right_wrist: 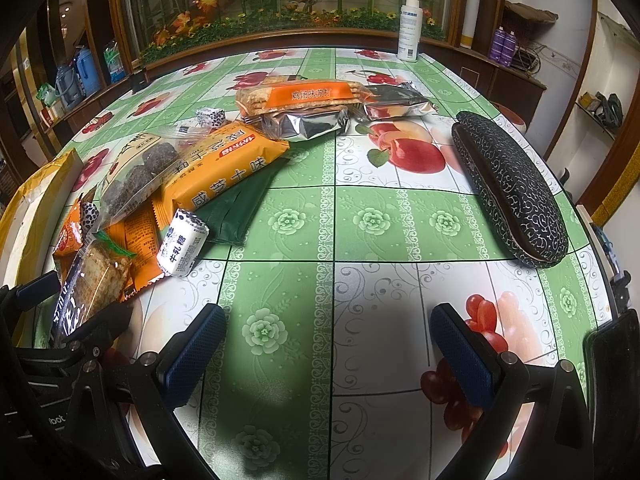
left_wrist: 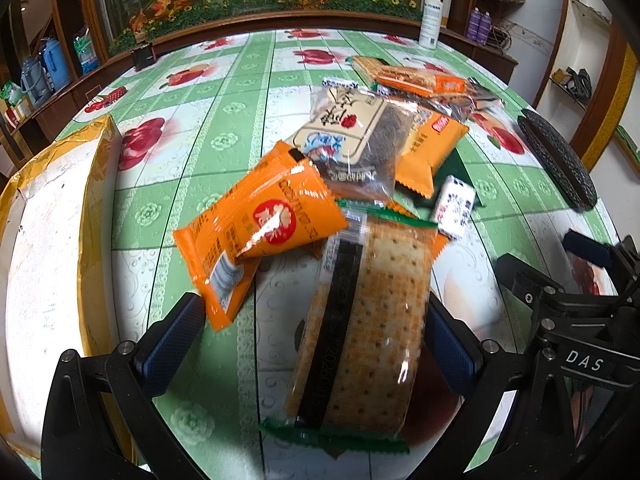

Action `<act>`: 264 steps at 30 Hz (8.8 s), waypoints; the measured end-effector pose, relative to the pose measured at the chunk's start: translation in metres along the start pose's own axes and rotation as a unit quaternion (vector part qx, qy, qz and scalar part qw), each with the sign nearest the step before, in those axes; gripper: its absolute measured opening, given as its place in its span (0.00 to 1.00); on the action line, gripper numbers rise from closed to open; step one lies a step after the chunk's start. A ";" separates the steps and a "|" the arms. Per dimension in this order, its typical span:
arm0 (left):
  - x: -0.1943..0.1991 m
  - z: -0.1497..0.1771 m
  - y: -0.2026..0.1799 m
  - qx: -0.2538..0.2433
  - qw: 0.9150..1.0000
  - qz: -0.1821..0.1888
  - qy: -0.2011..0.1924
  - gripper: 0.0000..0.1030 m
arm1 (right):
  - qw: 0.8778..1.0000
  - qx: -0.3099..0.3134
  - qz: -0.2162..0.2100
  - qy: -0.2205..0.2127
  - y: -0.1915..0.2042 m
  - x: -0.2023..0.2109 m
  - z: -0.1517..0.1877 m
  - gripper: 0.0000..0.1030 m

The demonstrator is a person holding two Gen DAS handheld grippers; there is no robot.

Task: Organize snacks
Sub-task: 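Grasp the cracker pack with the dark stripe with the left gripper, then carry the cracker pack into the tray with the left gripper while the right gripper places an orange packet there, then grasp the orange packet with the red logo with the left gripper, then lower the orange packet into the tray with the left gripper while the right gripper drops a milk-candy cube there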

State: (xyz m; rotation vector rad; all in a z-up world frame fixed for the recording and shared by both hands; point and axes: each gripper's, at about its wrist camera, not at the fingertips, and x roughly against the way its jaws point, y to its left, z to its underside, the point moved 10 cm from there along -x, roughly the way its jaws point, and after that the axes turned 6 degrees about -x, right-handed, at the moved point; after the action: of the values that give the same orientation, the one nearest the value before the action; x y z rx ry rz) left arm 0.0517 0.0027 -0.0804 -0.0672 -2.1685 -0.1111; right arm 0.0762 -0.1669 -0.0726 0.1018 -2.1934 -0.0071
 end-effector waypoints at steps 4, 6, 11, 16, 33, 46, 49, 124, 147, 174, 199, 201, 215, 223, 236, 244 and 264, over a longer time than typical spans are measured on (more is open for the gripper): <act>0.012 0.008 -0.001 -0.005 1.000 0.021 0.005 1.00 | 0.999 0.041 -0.032 0.007 0.010 -0.002 -0.002 1.00; 0.020 0.010 0.000 -0.006 1.000 0.021 -0.004 1.00 | 0.999 0.038 -0.036 0.002 0.009 -0.001 -0.004 0.97; 0.040 0.016 0.009 0.006 0.999 0.042 -0.017 0.95 | 0.997 0.036 -0.064 -0.023 0.013 0.011 -0.012 0.80; 0.041 0.013 0.003 0.013 0.998 0.067 -0.013 0.73 | 0.995 0.024 -0.077 -0.051 0.009 0.026 -0.020 0.80; 0.023 0.007 -0.029 -0.023 0.997 0.068 0.004 0.43 | 0.989 -0.020 -0.141 -0.024 0.007 0.024 -0.018 0.44; 0.075 0.026 0.021 0.027 0.995 0.078 -0.051 0.44 | 0.971 0.006 -0.237 0.017 0.054 0.043 -0.023 0.40; 0.080 0.032 0.033 0.046 0.994 0.082 -0.058 0.44 | 0.966 0.050 -0.251 0.037 0.085 0.046 -0.027 0.40; 0.128 0.063 0.100 0.112 0.985 0.075 -0.103 0.44 | 0.935 0.284 -0.201 0.074 0.140 0.047 0.066 0.34; 0.095 0.020 0.224 0.166 0.983 -0.033 -0.068 0.44 | 0.923 0.212 -0.315 0.063 0.299 0.077 -0.030 0.31; 0.036 0.017 0.255 0.196 0.978 -0.076 0.007 0.44 | 0.939 0.154 -0.278 0.129 0.399 -0.052 -0.074 0.40; 0.127 0.047 0.179 0.196 0.975 -0.041 -0.097 0.55 | 0.939 0.217 -0.241 0.114 0.278 -0.018 -0.031 0.38; 0.136 0.053 0.166 0.190 0.976 -0.039 -0.100 0.55 | 0.933 0.239 -0.242 0.117 0.279 -0.015 -0.015 0.34; 0.144 0.064 0.056 0.117 0.988 0.054 -0.086 0.62 | 0.927 0.195 -0.315 0.062 0.163 0.060 -0.004 0.36; 0.108 0.066 -0.019 0.115 0.988 0.102 -0.022 0.62 | 0.941 0.070 -0.325 0.062 0.106 0.049 -0.039 0.37; 0.056 0.061 -0.027 0.088 0.996 -0.001 0.013 0.68 | 0.934 0.099 -0.338 0.058 0.122 0.057 -0.030 0.35; 0.069 0.076 0.000 0.073 0.997 0.007 -0.015 0.40 | 0.921 0.163 -0.349 0.063 0.149 0.056 -0.005 0.30; 0.073 0.067 -0.001 0.061 0.995 0.052 -0.065 0.39 | 0.939 0.200 -0.277 0.046 0.158 0.022 0.008 0.20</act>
State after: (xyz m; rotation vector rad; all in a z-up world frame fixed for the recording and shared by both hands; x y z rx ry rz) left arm -0.0444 0.0092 -0.0578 -0.1205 -2.2926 0.0879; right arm 0.0459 -0.0109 -0.0528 0.9272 -1.9770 0.1261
